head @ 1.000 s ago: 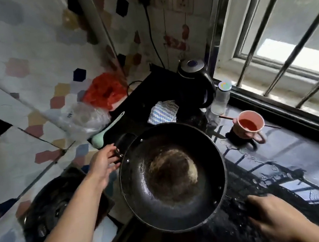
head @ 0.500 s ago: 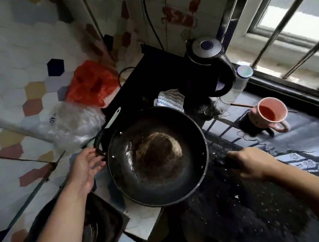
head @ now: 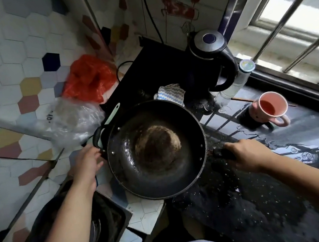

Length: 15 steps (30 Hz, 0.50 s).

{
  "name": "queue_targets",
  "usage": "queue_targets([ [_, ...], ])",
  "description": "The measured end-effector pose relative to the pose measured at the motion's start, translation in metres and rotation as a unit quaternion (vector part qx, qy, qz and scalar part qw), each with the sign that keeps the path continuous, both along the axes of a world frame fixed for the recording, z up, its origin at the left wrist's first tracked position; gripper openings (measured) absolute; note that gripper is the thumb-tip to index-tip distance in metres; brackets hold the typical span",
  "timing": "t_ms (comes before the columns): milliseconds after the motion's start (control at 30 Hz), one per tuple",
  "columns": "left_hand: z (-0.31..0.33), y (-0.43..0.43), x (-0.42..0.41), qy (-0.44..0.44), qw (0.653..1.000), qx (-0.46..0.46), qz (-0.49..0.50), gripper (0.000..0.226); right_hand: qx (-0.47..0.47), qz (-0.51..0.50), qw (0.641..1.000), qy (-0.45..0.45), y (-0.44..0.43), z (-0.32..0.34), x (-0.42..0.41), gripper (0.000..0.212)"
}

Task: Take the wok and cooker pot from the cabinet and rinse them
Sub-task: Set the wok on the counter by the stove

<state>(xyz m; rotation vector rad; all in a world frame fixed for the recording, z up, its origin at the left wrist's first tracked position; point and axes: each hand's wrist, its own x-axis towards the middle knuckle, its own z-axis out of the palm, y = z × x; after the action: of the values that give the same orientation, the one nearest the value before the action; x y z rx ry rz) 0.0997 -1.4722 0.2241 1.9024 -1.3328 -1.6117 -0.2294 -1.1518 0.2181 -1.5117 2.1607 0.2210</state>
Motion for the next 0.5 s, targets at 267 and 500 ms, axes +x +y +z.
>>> queue_targets([
  [267,0.040,0.153,-0.116,0.057,0.804,-0.282,-0.520,0.049,-0.164,-0.089,0.982,0.039,0.040,0.032,0.030,0.044],
  [500,0.021,0.295,-0.159,0.072,0.560,-0.152,-0.811,0.041,-0.286,-0.588,0.756,0.041,0.185,0.019,0.129,0.016],
])
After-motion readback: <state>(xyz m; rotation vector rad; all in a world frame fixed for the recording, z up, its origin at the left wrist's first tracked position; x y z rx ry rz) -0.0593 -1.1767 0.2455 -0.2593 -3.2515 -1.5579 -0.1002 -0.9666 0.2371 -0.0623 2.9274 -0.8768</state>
